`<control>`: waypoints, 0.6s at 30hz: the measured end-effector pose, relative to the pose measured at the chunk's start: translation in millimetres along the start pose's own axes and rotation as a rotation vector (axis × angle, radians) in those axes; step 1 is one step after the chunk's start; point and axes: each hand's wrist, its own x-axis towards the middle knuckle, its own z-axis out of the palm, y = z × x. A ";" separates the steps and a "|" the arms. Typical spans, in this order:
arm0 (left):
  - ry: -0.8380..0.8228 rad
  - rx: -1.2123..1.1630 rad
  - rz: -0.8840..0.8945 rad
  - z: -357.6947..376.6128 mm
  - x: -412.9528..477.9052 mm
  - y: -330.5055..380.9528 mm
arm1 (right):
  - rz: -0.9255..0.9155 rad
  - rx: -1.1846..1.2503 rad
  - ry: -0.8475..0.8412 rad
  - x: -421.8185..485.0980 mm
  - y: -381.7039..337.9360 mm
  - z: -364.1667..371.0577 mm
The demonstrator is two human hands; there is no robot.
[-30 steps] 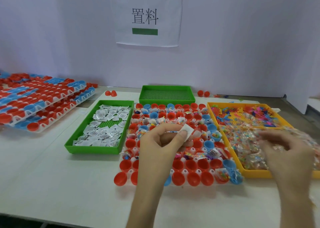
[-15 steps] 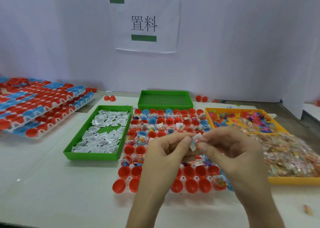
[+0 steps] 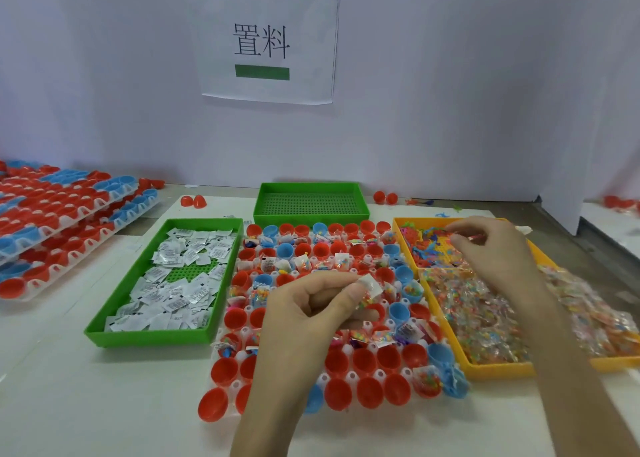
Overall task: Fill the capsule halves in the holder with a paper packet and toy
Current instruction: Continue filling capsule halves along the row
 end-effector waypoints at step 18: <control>0.095 -0.028 0.055 -8.4 -9.0 3.3 | 0.013 -0.459 -0.124 65.0 30.7 29.2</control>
